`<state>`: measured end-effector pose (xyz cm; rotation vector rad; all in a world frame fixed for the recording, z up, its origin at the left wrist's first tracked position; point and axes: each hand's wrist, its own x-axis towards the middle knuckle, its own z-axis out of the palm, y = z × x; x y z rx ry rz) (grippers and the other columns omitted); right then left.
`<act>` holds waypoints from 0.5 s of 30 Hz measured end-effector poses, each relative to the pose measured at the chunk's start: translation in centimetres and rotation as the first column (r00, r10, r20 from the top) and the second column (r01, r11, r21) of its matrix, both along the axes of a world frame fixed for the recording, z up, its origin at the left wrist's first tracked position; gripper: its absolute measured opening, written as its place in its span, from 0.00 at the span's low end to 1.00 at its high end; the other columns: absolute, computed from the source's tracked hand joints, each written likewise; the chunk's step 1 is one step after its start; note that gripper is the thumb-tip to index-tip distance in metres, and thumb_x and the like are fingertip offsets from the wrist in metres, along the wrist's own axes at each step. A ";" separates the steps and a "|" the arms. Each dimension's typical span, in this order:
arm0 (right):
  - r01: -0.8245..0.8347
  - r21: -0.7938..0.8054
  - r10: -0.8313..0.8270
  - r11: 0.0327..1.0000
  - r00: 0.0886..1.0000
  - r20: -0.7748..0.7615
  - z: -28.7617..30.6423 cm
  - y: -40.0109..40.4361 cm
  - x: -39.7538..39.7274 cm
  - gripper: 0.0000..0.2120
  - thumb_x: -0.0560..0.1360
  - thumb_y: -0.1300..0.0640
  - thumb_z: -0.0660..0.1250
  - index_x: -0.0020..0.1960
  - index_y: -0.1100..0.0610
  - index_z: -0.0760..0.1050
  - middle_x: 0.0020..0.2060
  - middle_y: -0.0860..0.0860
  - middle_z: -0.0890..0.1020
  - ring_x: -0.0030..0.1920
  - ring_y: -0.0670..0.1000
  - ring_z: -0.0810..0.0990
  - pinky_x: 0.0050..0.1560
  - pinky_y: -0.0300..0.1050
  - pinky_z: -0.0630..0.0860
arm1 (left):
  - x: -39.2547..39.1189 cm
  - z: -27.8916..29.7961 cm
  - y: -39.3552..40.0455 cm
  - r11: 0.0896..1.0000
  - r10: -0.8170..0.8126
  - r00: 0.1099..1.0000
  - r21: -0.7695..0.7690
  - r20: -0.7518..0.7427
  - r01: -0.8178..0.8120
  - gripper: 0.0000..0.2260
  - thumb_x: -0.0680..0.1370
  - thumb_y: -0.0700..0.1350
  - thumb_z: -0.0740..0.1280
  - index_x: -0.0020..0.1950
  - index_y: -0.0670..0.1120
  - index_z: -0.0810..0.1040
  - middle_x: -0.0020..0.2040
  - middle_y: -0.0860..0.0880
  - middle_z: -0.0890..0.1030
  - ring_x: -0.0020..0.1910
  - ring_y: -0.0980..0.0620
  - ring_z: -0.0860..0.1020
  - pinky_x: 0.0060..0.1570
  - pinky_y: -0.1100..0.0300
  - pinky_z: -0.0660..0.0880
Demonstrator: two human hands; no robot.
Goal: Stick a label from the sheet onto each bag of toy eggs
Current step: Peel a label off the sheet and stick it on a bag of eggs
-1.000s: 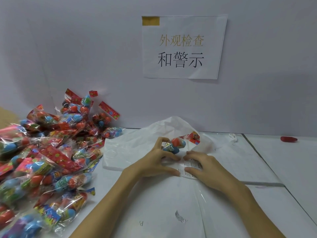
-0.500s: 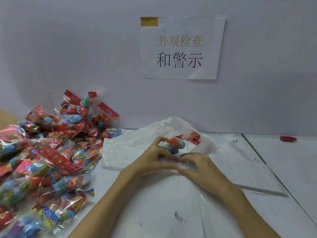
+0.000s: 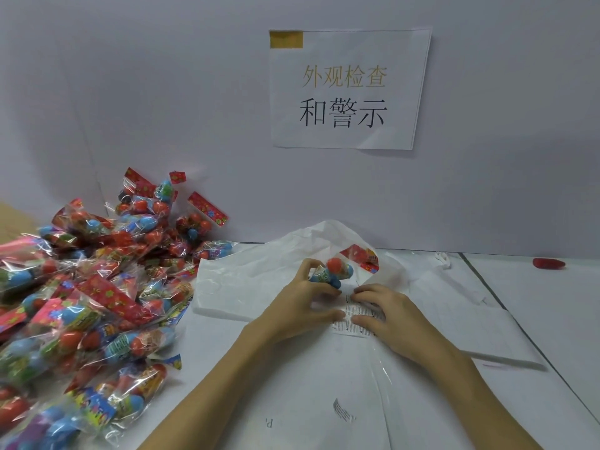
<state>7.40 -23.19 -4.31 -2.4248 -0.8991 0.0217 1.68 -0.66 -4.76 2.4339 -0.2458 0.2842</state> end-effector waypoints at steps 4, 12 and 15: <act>0.020 0.004 -0.020 1.000 1.000 0.006 0.0 0.2 0.0 0.19 0.78 0.50 0.74 0.68 0.50 0.80 0.66 0.41 0.79 0.64 0.44 0.77 0.62 0.32 0.68 | 0.1 -0.6 -1.6 0.993 0.107 0.985 0.040 0.137 -0.114 0.07 0.78 0.50 0.75 0.53 0.51 0.88 0.65 0.56 0.68 0.50 0.54 0.79 0.52 0.55 0.79; 0.048 0.087 -0.051 0.995 0.998 0.039 -0.2 1.0 -0.5 0.08 0.79 0.55 0.73 0.58 0.53 0.81 0.55 0.45 0.80 0.58 0.47 0.78 0.61 0.44 0.75 | 0.6 -1.1 -2.2 0.985 0.170 0.973 -0.063 0.153 -0.162 0.03 0.76 0.44 0.76 0.50 0.48 0.87 0.64 0.52 0.69 0.49 0.49 0.81 0.51 0.50 0.81; 0.067 0.094 -0.072 0.993 0.996 0.057 -0.2 1.4 -0.8 0.06 0.81 0.54 0.70 0.57 0.52 0.78 0.55 0.46 0.78 0.56 0.46 0.77 0.60 0.42 0.76 | 0.6 -1.5 -1.9 0.984 0.168 0.967 -0.083 0.192 -0.155 0.03 0.77 0.42 0.76 0.49 0.46 0.85 0.63 0.53 0.67 0.50 0.49 0.80 0.51 0.49 0.81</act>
